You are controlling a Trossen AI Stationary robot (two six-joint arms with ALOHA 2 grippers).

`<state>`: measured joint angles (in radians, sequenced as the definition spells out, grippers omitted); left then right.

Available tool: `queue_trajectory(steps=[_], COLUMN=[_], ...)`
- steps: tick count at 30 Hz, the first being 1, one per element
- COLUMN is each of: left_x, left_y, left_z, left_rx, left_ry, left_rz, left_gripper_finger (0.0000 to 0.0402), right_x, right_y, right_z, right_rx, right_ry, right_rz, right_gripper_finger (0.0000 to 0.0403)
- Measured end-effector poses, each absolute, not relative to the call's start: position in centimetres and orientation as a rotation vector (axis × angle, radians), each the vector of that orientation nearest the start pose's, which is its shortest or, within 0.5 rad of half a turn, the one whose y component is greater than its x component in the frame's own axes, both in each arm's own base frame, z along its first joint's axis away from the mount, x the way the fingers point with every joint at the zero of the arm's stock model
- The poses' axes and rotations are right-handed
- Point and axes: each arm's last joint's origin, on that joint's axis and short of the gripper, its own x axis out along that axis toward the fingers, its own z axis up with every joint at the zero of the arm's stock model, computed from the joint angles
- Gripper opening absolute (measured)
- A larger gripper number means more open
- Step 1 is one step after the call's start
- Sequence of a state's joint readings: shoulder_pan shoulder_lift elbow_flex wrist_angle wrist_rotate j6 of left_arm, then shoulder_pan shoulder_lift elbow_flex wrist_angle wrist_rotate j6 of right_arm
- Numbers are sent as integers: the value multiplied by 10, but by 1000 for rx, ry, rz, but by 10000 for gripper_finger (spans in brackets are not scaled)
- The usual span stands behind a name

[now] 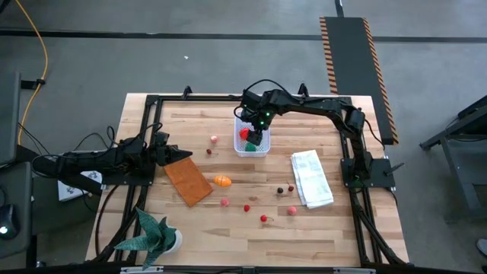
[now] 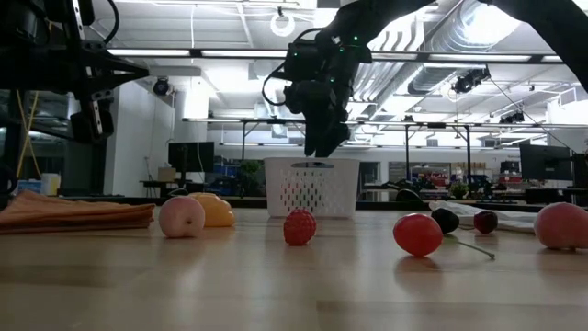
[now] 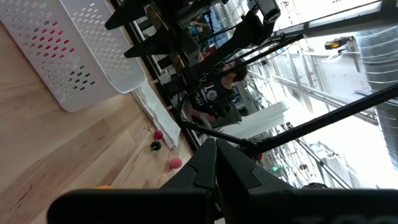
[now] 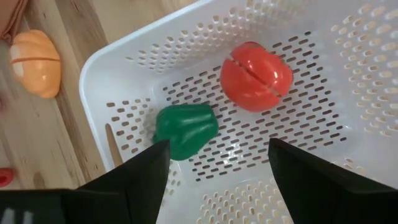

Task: Pick and placing Produce into tupperware
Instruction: Put the croissant into the white bin

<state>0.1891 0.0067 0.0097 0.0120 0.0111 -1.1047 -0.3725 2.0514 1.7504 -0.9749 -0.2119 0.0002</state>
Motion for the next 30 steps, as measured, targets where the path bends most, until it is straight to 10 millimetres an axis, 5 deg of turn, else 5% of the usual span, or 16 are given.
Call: queue_trajectory(steps=[30], left_x=[96], left_y=[18], left_z=[167], left_rx=[-1100], left_ry=[-109], left_rz=[148], left_gripper_finger=[1], right_x=[371], right_y=[-144], right_z=[278], right_rx=[189], right_ry=[1414], right_rz=[-37], right_gripper_finger=[263])
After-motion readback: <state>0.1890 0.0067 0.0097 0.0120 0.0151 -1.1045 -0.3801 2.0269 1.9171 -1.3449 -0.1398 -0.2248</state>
